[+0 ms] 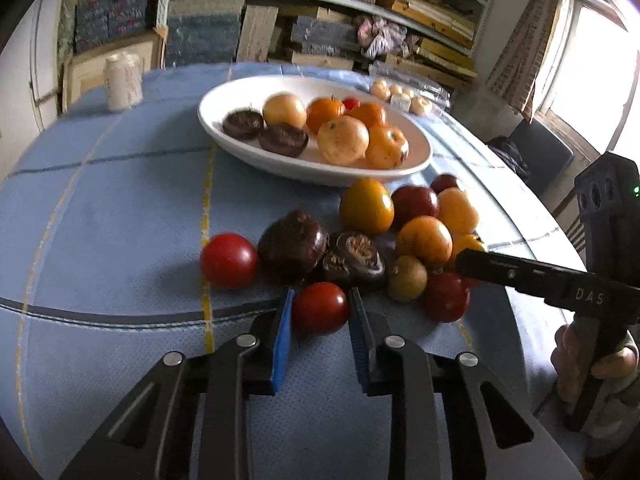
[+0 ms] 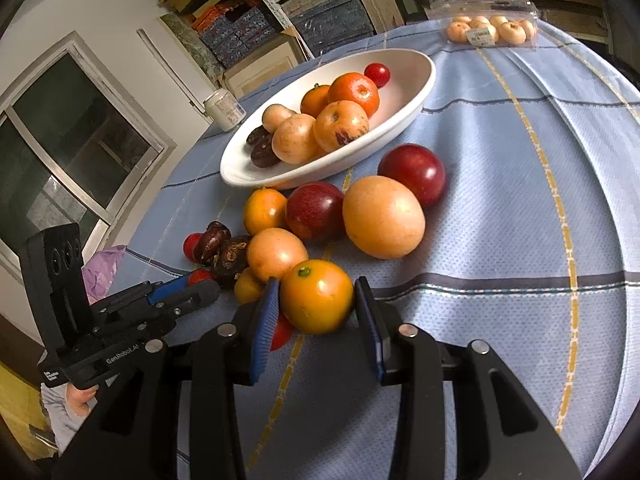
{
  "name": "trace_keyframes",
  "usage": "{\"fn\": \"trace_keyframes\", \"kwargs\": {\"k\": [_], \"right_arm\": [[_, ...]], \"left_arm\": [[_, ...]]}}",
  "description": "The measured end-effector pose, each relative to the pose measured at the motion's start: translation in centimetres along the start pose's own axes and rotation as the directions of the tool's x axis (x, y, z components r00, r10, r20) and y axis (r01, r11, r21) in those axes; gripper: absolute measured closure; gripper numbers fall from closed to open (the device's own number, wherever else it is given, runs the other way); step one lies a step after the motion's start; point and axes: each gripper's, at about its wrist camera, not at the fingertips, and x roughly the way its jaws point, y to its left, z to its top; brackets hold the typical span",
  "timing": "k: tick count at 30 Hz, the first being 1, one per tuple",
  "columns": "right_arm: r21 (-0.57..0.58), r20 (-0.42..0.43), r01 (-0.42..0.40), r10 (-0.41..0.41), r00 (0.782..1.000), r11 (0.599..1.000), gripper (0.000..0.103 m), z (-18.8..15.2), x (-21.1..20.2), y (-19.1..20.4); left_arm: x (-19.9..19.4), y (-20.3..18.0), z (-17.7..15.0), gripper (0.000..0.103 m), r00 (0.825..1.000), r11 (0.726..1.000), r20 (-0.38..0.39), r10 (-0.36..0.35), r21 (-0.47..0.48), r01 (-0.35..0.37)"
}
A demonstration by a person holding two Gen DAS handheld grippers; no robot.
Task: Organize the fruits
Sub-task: 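Place the tomato on the plate while the right tool places the tangerine there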
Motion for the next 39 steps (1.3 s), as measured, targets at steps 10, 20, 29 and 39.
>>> {"fn": "trace_keyframes", "kwargs": {"k": [10, 20, 29, 39], "right_arm": [[-0.017, 0.198, -0.019, 0.022, 0.98, 1.0, 0.066, 2.6, -5.0, 1.1], [-0.051, 0.334, 0.153, -0.127, 0.934, 0.987, 0.066, 14.2, -3.0, 2.7], [-0.003, 0.23, 0.243, -0.236, 0.944, 0.97, 0.066, 15.4, 4.1, -2.1], [0.029, 0.216, 0.204, -0.205, 0.955, 0.979, 0.044, 15.7, 4.8, -3.1]], "left_arm": [[-3.4, 0.4, 5.5, 0.076, 0.983, 0.997, 0.165, 0.08, -0.011, -0.079], [1.5, 1.1, 14.6, 0.077, 0.956, 0.979, 0.212, 0.202, -0.011, -0.204], [6.5, 3.9, 15.1, 0.076, 0.97, 0.978, 0.129, 0.207, -0.043, -0.203], [6.8, 3.6, 14.2, 0.05, 0.957, 0.967, 0.137, 0.256, -0.032, -0.254]]}}
